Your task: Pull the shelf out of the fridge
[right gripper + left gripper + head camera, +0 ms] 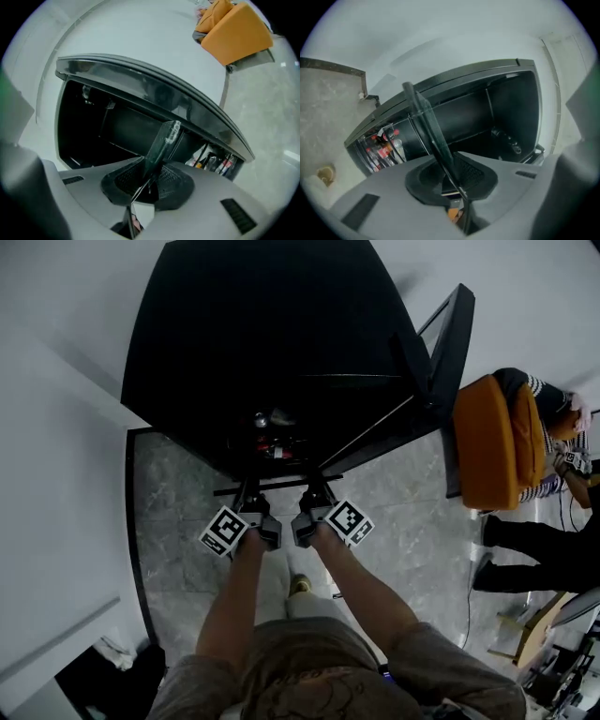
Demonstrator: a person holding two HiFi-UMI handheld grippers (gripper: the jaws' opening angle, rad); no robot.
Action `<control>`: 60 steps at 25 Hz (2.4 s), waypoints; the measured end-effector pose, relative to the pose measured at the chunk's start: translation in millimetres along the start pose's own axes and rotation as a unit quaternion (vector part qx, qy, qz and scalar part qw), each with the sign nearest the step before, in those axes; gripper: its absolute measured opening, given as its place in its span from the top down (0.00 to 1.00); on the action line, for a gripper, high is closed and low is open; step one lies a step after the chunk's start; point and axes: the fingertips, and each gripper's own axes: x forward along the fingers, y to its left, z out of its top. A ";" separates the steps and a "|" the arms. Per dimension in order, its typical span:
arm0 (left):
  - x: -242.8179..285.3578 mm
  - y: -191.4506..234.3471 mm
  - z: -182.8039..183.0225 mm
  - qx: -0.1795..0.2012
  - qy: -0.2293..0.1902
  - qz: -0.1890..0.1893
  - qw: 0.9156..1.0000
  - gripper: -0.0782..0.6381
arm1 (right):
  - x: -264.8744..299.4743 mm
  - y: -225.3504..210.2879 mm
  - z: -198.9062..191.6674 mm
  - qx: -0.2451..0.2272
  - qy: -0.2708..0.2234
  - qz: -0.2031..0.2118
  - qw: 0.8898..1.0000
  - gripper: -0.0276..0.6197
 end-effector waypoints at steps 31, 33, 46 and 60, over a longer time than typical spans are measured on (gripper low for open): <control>-173.9 -216.6 -4.2 -0.009 -0.032 -0.087 0.996 0.83 | -186.9 188.9 19.3 0.007 0.021 0.117 0.993 0.85; -193.7 -234.3 -8.8 -0.019 -0.036 -0.097 0.994 0.83 | -208.6 205.0 18.9 0.004 0.020 0.130 0.991 0.85; -255.7 -271.6 -21.5 -0.029 -0.042 -0.112 0.992 0.83 | -270.3 247.5 10.8 -0.009 0.024 0.174 0.984 0.85; -254.0 -269.0 -23.2 -0.036 -0.034 -0.111 0.993 0.84 | -273.7 243.4 10.1 0.001 0.021 0.165 0.986 0.85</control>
